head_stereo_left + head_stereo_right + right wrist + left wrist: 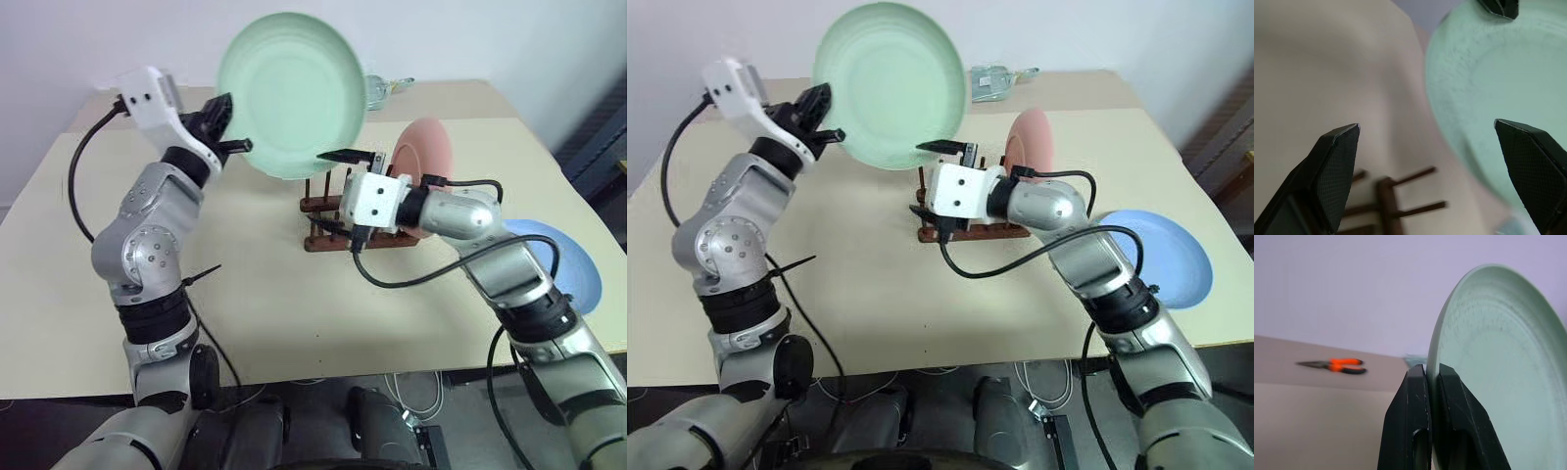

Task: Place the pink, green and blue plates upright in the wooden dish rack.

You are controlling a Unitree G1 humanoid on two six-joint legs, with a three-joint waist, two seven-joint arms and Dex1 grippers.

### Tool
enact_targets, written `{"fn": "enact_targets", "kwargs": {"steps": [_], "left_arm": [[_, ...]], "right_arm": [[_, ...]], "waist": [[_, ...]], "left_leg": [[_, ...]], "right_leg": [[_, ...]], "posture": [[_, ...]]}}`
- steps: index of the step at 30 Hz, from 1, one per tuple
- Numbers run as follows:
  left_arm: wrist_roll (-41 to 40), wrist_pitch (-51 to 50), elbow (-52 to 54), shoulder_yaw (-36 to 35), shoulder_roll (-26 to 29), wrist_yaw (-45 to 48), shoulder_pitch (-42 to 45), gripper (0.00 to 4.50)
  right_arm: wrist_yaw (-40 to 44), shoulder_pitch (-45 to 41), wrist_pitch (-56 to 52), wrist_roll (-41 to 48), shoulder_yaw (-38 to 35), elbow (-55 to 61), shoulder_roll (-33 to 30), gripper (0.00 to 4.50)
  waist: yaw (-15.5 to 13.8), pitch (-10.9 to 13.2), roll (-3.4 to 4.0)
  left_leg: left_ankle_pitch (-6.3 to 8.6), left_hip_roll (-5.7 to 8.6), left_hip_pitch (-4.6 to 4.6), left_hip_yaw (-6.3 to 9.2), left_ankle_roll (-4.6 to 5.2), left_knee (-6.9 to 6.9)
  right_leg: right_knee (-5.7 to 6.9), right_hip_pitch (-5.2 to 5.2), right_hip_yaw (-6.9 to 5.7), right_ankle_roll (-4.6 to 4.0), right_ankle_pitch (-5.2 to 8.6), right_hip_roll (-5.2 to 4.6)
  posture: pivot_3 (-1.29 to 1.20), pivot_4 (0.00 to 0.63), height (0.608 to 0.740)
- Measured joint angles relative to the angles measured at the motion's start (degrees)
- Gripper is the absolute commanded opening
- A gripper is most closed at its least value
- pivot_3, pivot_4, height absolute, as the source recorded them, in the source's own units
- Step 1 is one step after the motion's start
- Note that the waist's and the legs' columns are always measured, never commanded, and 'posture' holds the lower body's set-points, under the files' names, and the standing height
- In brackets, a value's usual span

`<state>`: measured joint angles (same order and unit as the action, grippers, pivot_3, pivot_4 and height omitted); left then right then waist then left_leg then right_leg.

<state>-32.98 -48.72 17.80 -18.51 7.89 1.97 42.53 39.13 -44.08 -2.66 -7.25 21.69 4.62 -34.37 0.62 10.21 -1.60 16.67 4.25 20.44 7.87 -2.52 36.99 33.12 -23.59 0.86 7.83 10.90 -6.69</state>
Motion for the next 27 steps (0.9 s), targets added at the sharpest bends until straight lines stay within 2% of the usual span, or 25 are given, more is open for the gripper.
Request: {"fn": "enact_targets", "kwargs": {"steps": [2, 7, 9, 10, 15, 17, 20, 22, 24, 27], "left_arm": [[-0.9, -1.1, 0.5, 0.2, -1.0, -1.1, 0.0, 0.00], [-2.0, -3.5, 1.5, 1.0, -1.0, -2.3, -0.4, 0.00], [-2.4, -3.5, 1.6, 0.6, -0.9, -2.4, -0.4, 0.71], [-3.3, -3.2, 1.6, 0.0, -1.4, -2.4, -0.3, 1.04], [-5.0, 2.2, -0.9, -5.6, -1.3, -5.2, 2.8, 3.49], [-3.6, 5.7, -2.1, -6.8, 2.1, -5.4, 3.7, 3.49], [1.1, 10.8, -4.7, -6.4, 9.9, -2.6, 1.5, 3.49], [3.9, 13.7, -5.4, -5.1, 14.8, 1.8, -2.7, 3.49], [4.2, 14.9, -4.0, -1.3, 19.1, 10.6, -10.4, 3.49], [3.2, 14.1, -2.6, 5.9, 20.8, 20.7, -19.2, 3.49]], "right_arm": [[-1.2, -0.3, 2.3, -2.9, 0.0, -3.1, 0.3, 3.75], [-2.2, -0.3, 6.0, -6.0, -0.3, -5.0, 0.4, 1.26], [-2.1, -0.1, 7.0, -6.6, -0.3, -4.9, 0.3, 0.31], [-1.9, 0.2, 7.7, -7.2, -0.1, -4.7, 0.3, 0.00], [-2.1, 2.9, 6.9, -7.7, -1.6, -3.1, 0.6, 0.00], [-2.2, 4.0, 4.4, -5.6, -4.1, -1.1, 1.8, 0.00], [-2.4, 6.6, -4.2, 3.6, -10.9, 5.8, 6.3, 0.00], [-2.7, 7.8, -13.0, 12.8, -16.4, 11.7, 9.0, 0.00], [-4.5, 8.3, -25.5, 26.8, -23.4, 18.6, 12.0, 0.00], [-7.8, 8.3, -37.4, 41.0, -30.0, 24.2, 12.9, 0.00]], "waist": [[0.0, 0.0, 0.00], [0.1, 0.0, 0.00], [0.1, 0.0, 0.00], [0.1, 0.0, 0.00], [0.0, 0.1, -0.04], [0.1, 0.1, -0.03], [0.3, 0.1, 0.02], [0.1, 0.1, 0.04], [-0.1, 0.1, 0.07], [-0.8, 0.1, 0.07]], "left_leg": [[-0.02, 0.00, 0.01, 0.00, -0.03, 0.00], [0.00, 0.00, -0.01, 0.00, 0.00, 0.00], [0.00, -0.01, -0.02, 0.00, 0.01, -0.01], [0.00, -0.01, -0.02, 0.02, 0.01, 0.00], [0.00, 0.00, 0.01, 0.04, 0.00, 0.01], [-0.01, -0.02, -0.04, 0.01, -0.01, -0.04], [-0.06, -0.10, -0.05, 0.02, -0.10, -0.11], [-0.01, -0.09, -0.04, 0.04, -0.02, -0.11], [0.00, -0.09, -0.02, 0.08, 0.01, -0.10], [0.05, -0.06, 0.04, 0.09, 0.09, -0.03]], "right_leg": [[-0.01, 0.00, 0.01, 0.00, 0.00, 0.00], [0.00, 0.00, 0.03, 0.00, 0.00, 0.03], [0.00, 0.00, 0.03, -0.01, 0.00, 0.04], [0.00, 0.03, 0.02, -0.01, 0.00, 0.04], [-0.01, 0.01, 0.03, -0.01, 0.00, 0.04], [0.00, 0.01, 0.05, -0.01, 0.00, 0.08], [0.01, -0.06, 0.12, -0.04, -0.01, 0.19], [0.01, -0.06, 0.12, -0.05, -0.01, 0.19], [0.00, -0.02, 0.12, -0.08, 0.00, 0.14], [-0.02, -0.02, 0.12, -0.31, 0.08, 0.08]], "posture": [[0.00, 0.150, 0.740], [0.00, 0.150, 0.740], [0.00, 0.150, 0.740], [0.00, 0.150, 0.740], [0.00, 0.150, 0.740], [0.00, 0.150, 0.740], [0.00, 0.150, 0.740], [0.00, 0.150, 0.740], [0.00, 0.150, 0.740], [0.00, 0.150, 0.740]]}}
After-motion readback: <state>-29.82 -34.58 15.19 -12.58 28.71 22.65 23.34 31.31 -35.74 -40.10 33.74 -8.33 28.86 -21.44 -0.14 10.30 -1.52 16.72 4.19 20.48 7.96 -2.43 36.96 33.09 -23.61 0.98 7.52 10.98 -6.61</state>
